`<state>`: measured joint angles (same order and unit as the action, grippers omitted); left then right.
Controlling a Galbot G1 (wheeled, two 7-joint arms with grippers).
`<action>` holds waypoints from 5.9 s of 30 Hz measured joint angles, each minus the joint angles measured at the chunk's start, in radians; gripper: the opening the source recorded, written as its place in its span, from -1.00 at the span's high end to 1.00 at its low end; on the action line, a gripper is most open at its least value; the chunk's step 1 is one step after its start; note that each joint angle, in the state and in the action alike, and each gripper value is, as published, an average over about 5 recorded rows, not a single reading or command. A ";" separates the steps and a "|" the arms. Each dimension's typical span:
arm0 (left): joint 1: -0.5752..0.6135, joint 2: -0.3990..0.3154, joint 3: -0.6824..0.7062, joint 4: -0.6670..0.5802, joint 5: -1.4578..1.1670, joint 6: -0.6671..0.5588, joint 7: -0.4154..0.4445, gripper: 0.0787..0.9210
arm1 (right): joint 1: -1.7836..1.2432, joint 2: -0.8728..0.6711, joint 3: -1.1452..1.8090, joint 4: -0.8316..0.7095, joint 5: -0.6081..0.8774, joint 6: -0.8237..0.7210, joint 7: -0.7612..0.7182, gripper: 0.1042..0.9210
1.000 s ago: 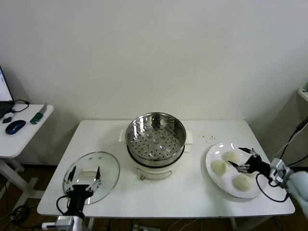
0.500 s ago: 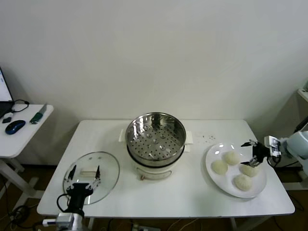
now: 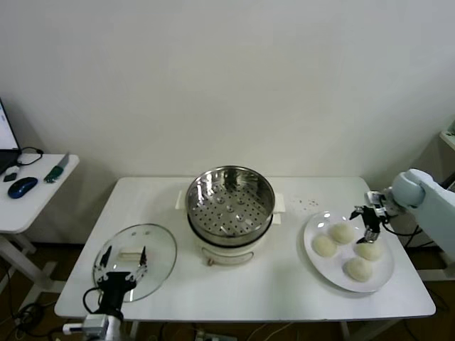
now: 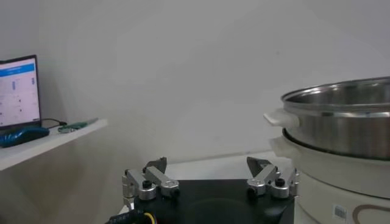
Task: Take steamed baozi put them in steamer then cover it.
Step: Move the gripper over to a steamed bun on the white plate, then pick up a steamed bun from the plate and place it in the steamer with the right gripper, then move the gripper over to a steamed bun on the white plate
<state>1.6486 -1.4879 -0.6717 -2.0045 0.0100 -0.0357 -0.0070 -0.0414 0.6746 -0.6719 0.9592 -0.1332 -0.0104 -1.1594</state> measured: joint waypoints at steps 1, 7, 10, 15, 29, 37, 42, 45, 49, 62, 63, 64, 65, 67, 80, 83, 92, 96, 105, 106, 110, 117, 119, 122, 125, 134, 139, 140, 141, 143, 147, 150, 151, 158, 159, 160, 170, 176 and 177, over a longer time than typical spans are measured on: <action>0.000 0.000 0.000 0.000 0.000 0.000 0.000 -0.77 | 0.009 0.011 -0.013 -0.013 -0.006 0.002 -0.001 -0.76; 0.000 0.001 -0.001 0.003 -0.001 0.002 0.000 -0.77 | 0.044 0.071 -0.067 -0.079 -0.036 0.014 -0.005 -0.76; 0.000 0.001 -0.002 0.005 -0.001 0.002 -0.001 -0.77 | 0.053 0.099 -0.078 -0.109 -0.051 0.021 -0.006 -0.76; 0.004 0.001 -0.004 0.006 -0.002 0.002 -0.001 -0.77 | 0.056 0.141 -0.086 -0.151 -0.073 0.032 -0.007 -0.76; 0.006 -0.010 -0.003 0.010 0.000 0.002 -0.002 -0.77 | 0.053 0.205 -0.095 -0.224 -0.119 0.061 -0.011 -0.72; 0.016 -0.012 -0.010 0.011 0.000 -0.003 -0.003 -0.77 | 0.051 0.213 -0.086 -0.239 -0.129 0.073 -0.014 -0.48; 0.018 -0.012 -0.012 0.011 0.000 -0.005 -0.004 -0.77 | 0.057 0.210 -0.086 -0.235 -0.126 0.078 -0.014 -0.43; 0.019 -0.012 -0.011 0.009 0.000 -0.005 -0.004 -0.77 | 0.069 0.205 -0.095 -0.225 -0.116 0.082 -0.016 -0.43; 0.021 -0.012 -0.011 0.006 -0.001 -0.005 -0.005 -0.77 | 0.111 0.197 -0.135 -0.197 -0.083 0.097 -0.023 -0.43; 0.034 -0.013 0.001 -0.010 -0.001 0.000 -0.013 -0.77 | 0.441 0.253 -0.412 -0.042 0.079 0.198 -0.052 -0.43; 0.036 -0.013 0.001 -0.011 -0.002 0.001 -0.015 -0.77 | 0.466 0.263 -0.427 -0.030 0.083 0.209 -0.053 -0.43; 0.038 -0.013 0.001 -0.011 -0.004 0.003 -0.017 -0.77 | 0.489 0.274 -0.440 -0.018 0.087 0.221 -0.053 -0.43; 0.040 -0.013 0.000 -0.011 -0.005 0.003 -0.018 -0.77 | 0.511 0.286 -0.452 -0.006 0.088 0.234 -0.053 -0.43; 0.044 -0.013 -0.001 -0.012 -0.009 0.004 -0.021 -0.77 | 0.549 0.313 -0.471 0.018 0.085 0.262 -0.051 -0.43; 0.048 -0.002 -0.011 -0.013 -0.030 0.010 -0.030 -0.77 | 0.620 0.531 -0.496 0.105 -0.104 0.479 0.000 -0.45; 0.044 0.001 -0.012 -0.017 -0.039 0.016 -0.039 -0.77 | 0.601 0.576 -0.482 0.100 -0.178 0.525 0.018 -0.45; 0.040 0.009 -0.012 -0.019 -0.057 0.031 -0.059 -0.77 | 0.516 0.680 -0.446 0.051 -0.386 0.619 0.067 -0.45; 0.035 0.010 -0.006 -0.019 -0.059 0.037 -0.064 -0.77 | 0.478 0.710 -0.432 0.023 -0.449 0.644 0.084 -0.46; 0.032 0.008 -0.001 -0.016 -0.061 0.040 -0.069 -0.77 | 0.412 0.745 -0.408 -0.039 -0.540 0.675 0.112 -0.47; 0.032 0.008 -0.002 -0.015 -0.061 0.040 -0.069 -0.77 | 0.407 0.748 -0.407 -0.044 -0.548 0.676 0.114 -0.48; 0.031 0.009 -0.002 -0.011 -0.062 0.040 -0.070 -0.77 | 0.391 0.758 -0.404 -0.056 -0.570 0.679 0.121 -0.57; 0.031 0.010 -0.001 -0.010 -0.064 0.040 -0.071 -0.77 | 0.381 0.766 -0.393 -0.063 -0.594 0.684 0.122 -0.76; 0.031 0.010 -0.001 -0.010 -0.064 0.040 -0.071 -0.77 | 0.381 0.765 -0.390 -0.062 -0.596 0.685 0.120 -0.76; 0.033 0.011 0.000 -0.010 -0.064 0.039 -0.072 -0.77 | 0.388 0.760 -0.389 -0.054 -0.588 0.684 0.114 -0.76; 0.035 0.011 0.002 -0.011 -0.064 0.039 -0.072 -0.77 | 0.403 0.746 -0.390 -0.034 -0.568 0.677 0.104 -0.76; 0.042 0.011 0.006 -0.021 -0.064 0.039 -0.073 -0.77 | 0.486 0.662 -0.425 0.069 -0.432 0.630 0.061 -0.76; 0.050 0.012 0.007 -0.028 -0.063 0.038 -0.073 -0.77 | 0.547 0.574 -0.464 0.137 -0.314 0.557 0.058 -0.76; 0.052 0.012 0.007 -0.029 -0.063 0.038 -0.074 -0.77 | 0.560 0.553 -0.477 0.150 -0.285 0.533 0.061 -0.76; 0.054 0.013 0.006 -0.031 -0.063 0.037 -0.074 -0.77 | 0.574 0.530 -0.491 0.164 -0.253 0.504 0.064 -0.76; 0.058 0.014 0.006 -0.034 -0.064 0.036 -0.073 -0.77 | 0.603 0.482 -0.521 0.192 -0.181 0.437 0.072 -0.76; 0.062 0.020 0.005 -0.039 -0.065 0.035 -0.070 -0.77 | 0.651 0.387 -0.578 0.238 -0.025 0.292 0.079 -0.76; 0.063 0.023 0.007 -0.043 -0.065 0.036 -0.071 -0.77 | 0.673 0.318 -0.621 0.262 0.084 0.193 0.078 -0.76; 0.064 0.023 0.008 -0.045 -0.066 0.037 -0.071 -0.77 | 0.678 0.295 -0.636 0.268 0.115 0.163 0.077 -0.76; 0.074 0.025 0.016 -0.054 -0.065 0.040 -0.071 -0.77 | 0.668 0.148 -0.702 0.286 0.261 0.003 0.065 -0.76; 0.075 0.025 0.017 -0.055 -0.065 0.040 -0.071 -0.77 | 0.658 0.130 -0.704 0.286 0.272 -0.014 0.064 -0.76; 0.076 0.025 0.018 -0.056 -0.064 0.040 -0.071 -0.77 | 0.644 0.112 -0.705 0.286 0.281 -0.030 0.062 -0.76; 0.082 0.029 0.013 -0.065 -0.056 0.044 -0.072 -0.77 | 0.444 0.007 -0.614 0.264 0.294 -0.122 0.059 -0.76; 0.081 0.037 0.005 -0.071 -0.055 0.047 -0.074 -0.77 | 0.315 -0.003 -0.523 0.236 0.270 -0.144 0.067 -0.76; 0.083 0.038 0.005 -0.071 -0.055 0.047 -0.074 -0.77 | 0.296 -0.002 -0.509 0.232 0.266 -0.147 0.068 -0.76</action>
<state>1.7311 -1.4503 -0.6669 -2.0753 -0.0448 0.0110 -0.0808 0.2542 0.6726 -1.1805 1.1907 0.1324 -0.1573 -1.0909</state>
